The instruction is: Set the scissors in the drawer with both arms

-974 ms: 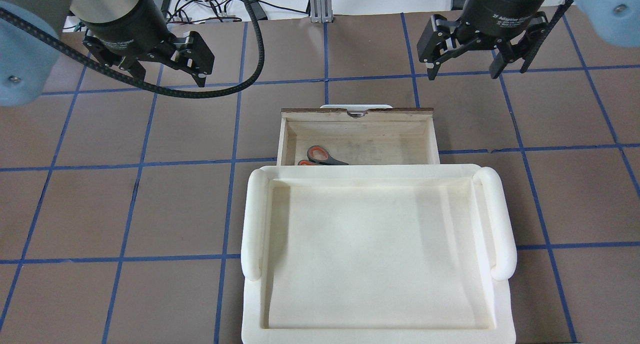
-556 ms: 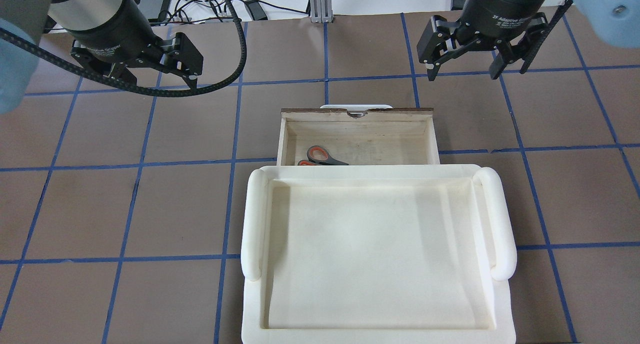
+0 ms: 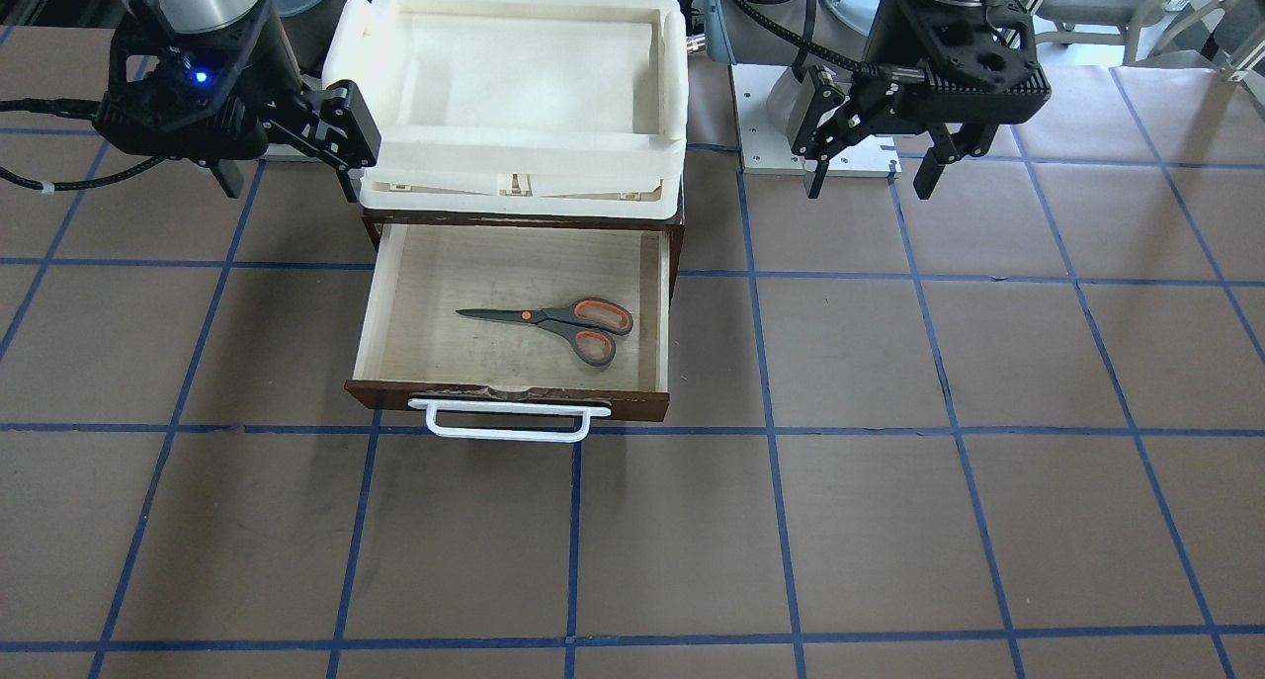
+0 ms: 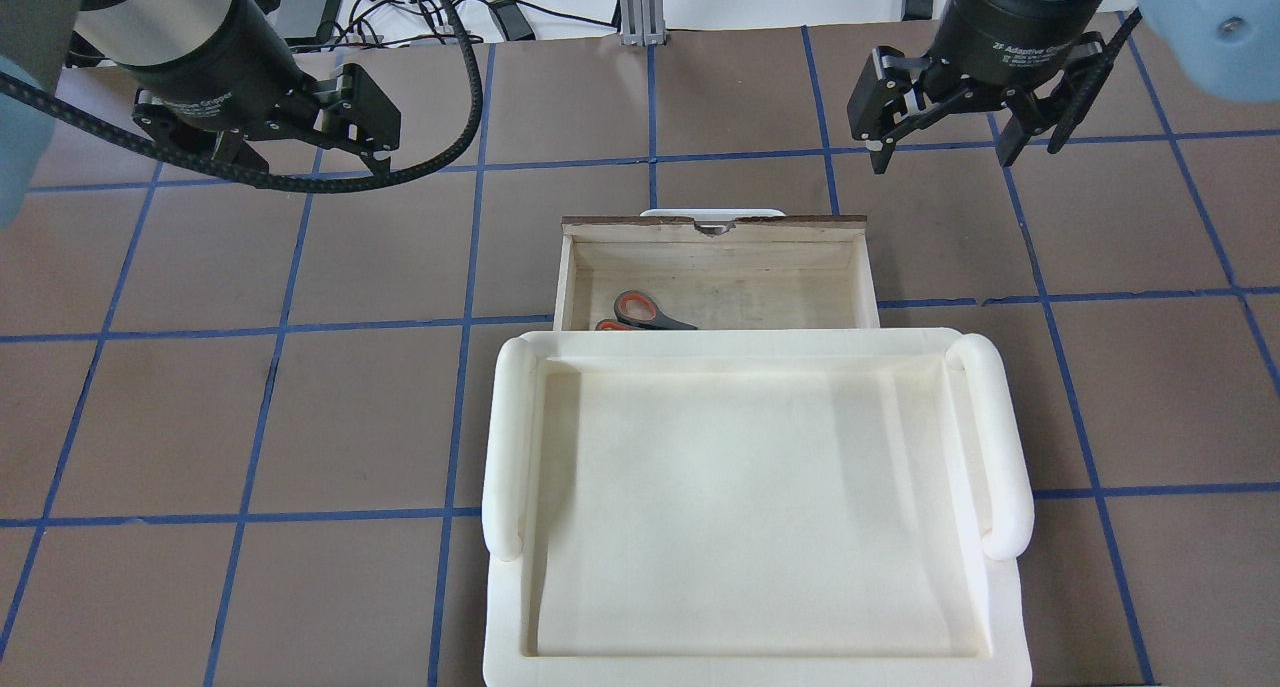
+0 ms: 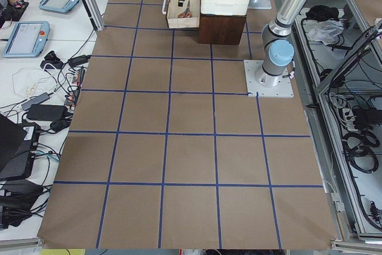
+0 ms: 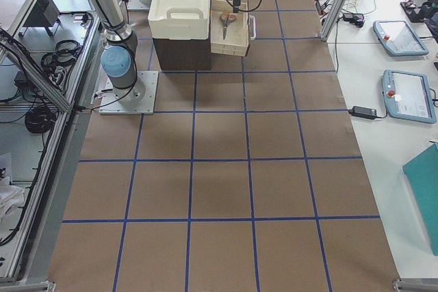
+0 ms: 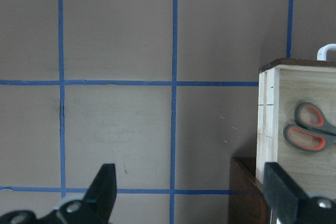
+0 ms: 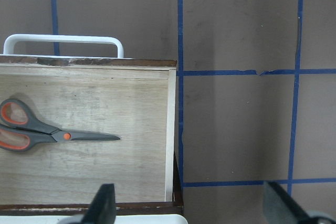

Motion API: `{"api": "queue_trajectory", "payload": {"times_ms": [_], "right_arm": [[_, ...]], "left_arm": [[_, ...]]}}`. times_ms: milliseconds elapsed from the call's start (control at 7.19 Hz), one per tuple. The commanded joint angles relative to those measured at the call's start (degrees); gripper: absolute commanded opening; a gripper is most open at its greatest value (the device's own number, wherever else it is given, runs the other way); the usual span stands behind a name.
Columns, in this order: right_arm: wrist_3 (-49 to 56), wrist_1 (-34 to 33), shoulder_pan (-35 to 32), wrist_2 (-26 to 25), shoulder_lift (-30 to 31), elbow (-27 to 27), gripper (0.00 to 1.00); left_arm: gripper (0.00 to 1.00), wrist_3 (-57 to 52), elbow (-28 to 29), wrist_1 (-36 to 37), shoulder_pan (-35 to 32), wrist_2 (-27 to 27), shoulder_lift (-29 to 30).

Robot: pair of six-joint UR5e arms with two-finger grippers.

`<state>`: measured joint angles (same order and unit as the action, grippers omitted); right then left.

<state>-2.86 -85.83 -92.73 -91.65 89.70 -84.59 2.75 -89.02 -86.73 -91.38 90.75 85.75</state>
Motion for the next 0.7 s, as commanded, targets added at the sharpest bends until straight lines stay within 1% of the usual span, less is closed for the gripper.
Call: {"api": "queue_trajectory", "payload": {"times_ms": [0,556], "right_arm": [[-0.12,-0.04,0.00,-0.20,0.04,-0.40,1.00],[-0.21,-0.04,0.00,0.42,0.30,-0.31,1.00]], "left_arm": [[1.00,1.63,-0.71,-0.01,-0.03,0.04,-0.66],[1.00,1.55,-1.33,-0.01,-0.03,0.04,-0.84]]}}
